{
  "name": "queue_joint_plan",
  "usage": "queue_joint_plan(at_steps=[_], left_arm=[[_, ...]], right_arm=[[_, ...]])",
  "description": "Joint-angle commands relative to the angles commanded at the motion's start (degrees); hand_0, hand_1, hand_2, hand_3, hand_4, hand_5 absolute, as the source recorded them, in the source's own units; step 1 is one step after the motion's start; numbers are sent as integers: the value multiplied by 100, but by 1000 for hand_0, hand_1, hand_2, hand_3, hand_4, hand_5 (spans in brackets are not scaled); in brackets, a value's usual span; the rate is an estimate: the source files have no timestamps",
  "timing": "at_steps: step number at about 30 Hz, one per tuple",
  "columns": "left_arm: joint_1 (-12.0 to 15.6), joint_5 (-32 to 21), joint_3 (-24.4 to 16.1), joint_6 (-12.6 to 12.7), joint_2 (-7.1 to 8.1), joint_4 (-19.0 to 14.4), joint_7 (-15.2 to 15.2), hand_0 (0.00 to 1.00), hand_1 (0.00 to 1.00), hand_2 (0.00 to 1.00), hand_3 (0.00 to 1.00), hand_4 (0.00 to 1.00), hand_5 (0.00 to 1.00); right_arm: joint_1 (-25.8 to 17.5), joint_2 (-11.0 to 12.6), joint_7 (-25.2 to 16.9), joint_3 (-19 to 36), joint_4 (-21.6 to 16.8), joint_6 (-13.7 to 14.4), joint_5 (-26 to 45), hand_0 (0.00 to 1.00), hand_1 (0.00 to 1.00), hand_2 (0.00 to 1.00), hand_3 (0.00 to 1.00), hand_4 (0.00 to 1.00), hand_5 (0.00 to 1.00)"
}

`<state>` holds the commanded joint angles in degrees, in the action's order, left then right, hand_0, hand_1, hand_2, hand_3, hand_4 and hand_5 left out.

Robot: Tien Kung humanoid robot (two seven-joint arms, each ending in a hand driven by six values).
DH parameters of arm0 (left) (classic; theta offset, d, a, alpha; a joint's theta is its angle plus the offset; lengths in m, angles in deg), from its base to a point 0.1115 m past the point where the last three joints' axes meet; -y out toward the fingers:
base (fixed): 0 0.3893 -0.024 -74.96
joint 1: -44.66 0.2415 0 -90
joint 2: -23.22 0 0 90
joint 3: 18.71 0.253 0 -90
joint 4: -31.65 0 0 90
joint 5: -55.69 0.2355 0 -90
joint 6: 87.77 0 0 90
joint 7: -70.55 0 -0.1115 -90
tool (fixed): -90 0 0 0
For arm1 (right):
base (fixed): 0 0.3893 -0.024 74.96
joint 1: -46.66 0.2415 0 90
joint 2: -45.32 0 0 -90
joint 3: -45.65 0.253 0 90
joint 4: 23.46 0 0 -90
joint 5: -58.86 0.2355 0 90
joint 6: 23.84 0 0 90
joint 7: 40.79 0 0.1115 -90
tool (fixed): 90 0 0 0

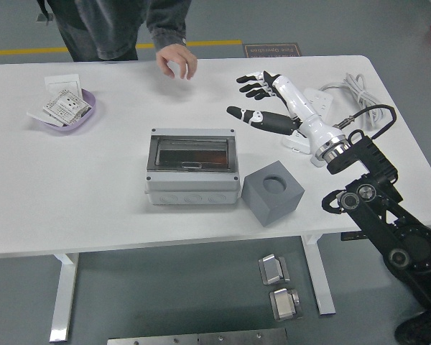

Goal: Pick up the cylinder from the cube,place it in the box,flap close box

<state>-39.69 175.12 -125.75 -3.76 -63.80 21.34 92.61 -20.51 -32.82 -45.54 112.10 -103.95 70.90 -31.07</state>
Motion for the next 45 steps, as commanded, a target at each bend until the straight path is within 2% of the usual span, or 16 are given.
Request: queue_joint_plan(at_steps=[1, 2, 8, 9, 18, 23, 32, 33, 45], left_arm=[[-10, -8, 4, 1, 2, 0, -1, 729, 734, 695, 801, 763, 441], [-20, -20, 13, 1, 4, 0, -2, 729, 734, 694, 801, 763, 441], [-78, -70, 57, 0, 38, 0, -11, 729, 734, 694, 801, 763, 441], [-83, -65, 54, 0, 49, 0, -12, 729, 734, 694, 801, 763, 442], [-75, -102, 89, -3, 115, 0, -26, 728, 734, 694, 801, 763, 443], [-72, -171, 120, 10, 117, 0, -36, 728, 734, 694, 801, 763, 444], [-37, -347, 180, 95, 74, 0, -76, 728, 732, 694, 801, 763, 446], [-35, -351, 179, 98, 71, 0, -76, 727, 730, 691, 801, 765, 451], [-45, -498, 225, 128, 72, 0, -103, 726, 726, 688, 796, 764, 454]], right_arm=[[-32, -3, -88, 105, 38, 11, 165, 647, 639, 665, 736, 991, 612], [-56, 1, -159, 173, 81, 17, 315, 649, 625, 650, 712, 998, 658], [-200, 74, -415, 319, 345, 22, 1092, 649, 625, 650, 712, 998, 658], [-224, 77, -447, 332, 392, 24, 1227, 649, 623, 644, 701, 997, 699], [-435, 103, -599, 484, 651, 49, 2265, 662, 625, 643, 700, 993, 702], [-515, 113, -625, 556, 723, 37, 2562, 681, 639, 652, 705, 988, 700], [-614, 214, -640, 513, 928, -183, 3234, 705, 669, 679, 726, 993, 692], [-619, 225, -639, 511, 941, -196, 3278, 724, 689, 699, 734, 995, 725], [-564, 232, -638, 553, 929, -237, 3336, 734, 694, 711, 742, 991, 756]])
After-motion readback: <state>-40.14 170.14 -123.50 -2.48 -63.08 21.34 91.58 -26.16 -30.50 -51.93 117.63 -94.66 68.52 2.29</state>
